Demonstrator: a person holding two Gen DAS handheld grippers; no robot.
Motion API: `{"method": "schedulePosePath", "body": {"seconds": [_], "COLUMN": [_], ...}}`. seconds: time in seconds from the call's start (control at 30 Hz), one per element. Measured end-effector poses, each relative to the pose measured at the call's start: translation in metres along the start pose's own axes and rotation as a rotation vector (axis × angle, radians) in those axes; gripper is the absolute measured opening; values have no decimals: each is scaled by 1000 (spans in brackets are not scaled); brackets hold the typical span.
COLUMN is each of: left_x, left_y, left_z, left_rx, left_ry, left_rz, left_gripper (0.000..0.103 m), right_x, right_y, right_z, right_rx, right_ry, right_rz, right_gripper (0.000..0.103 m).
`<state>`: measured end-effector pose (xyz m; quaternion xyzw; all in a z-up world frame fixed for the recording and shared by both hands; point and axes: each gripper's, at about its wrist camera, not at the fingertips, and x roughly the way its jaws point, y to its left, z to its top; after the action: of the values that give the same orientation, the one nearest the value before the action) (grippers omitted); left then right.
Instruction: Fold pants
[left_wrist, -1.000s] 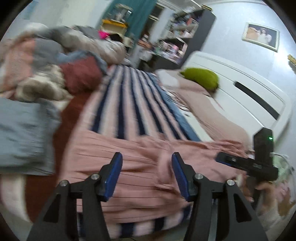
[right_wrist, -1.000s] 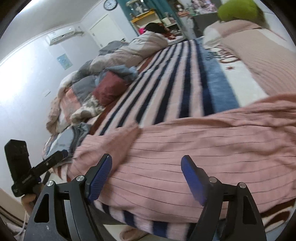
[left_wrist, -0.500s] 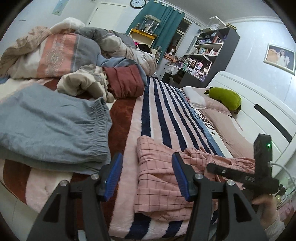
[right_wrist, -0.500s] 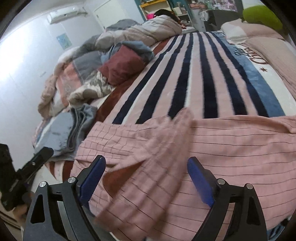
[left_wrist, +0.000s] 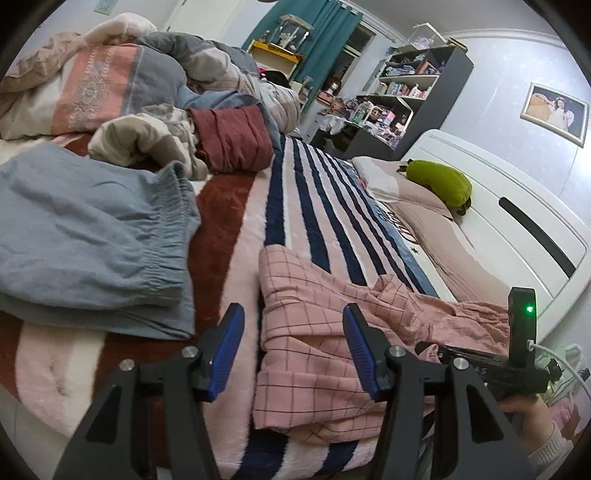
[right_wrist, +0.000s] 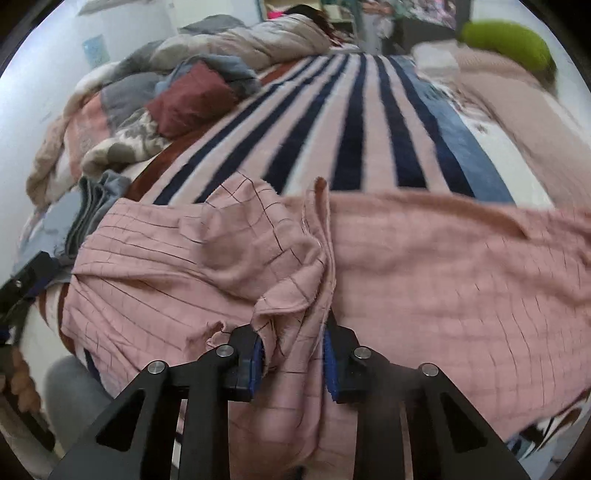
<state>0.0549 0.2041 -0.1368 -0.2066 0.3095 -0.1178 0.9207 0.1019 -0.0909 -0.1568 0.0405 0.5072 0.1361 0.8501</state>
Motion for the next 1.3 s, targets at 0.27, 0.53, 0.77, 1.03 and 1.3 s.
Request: {"method": "schedulePosePath", "body": {"seconds": [0.27, 0.53, 0.77, 1.03, 1.3], "left_x": [7, 15, 15, 28, 31], "left_y": [-6, -6, -15, -32, -35], "left_z": [0, -2, -4, -9, -11], "left_rx": [14, -9, 10, 36, 45], "left_ry": [17, 26, 40, 78, 97], "left_rz": [-8, -17, -21, -49, -34], "left_gripper": [51, 51, 51, 51, 51], "right_x": [-10, 13, -1, -14, -14], "right_y": [-38, -28, -32, -54, -68], "right_z": [6, 31, 25, 27, 38], "right_rx": [174, 105, 78, 70, 93], "right_ry": [16, 80, -9, -47, -32], "right_rz": [259, 292, 255, 142, 207], "right_gripper": [57, 41, 3, 10, 54]}}
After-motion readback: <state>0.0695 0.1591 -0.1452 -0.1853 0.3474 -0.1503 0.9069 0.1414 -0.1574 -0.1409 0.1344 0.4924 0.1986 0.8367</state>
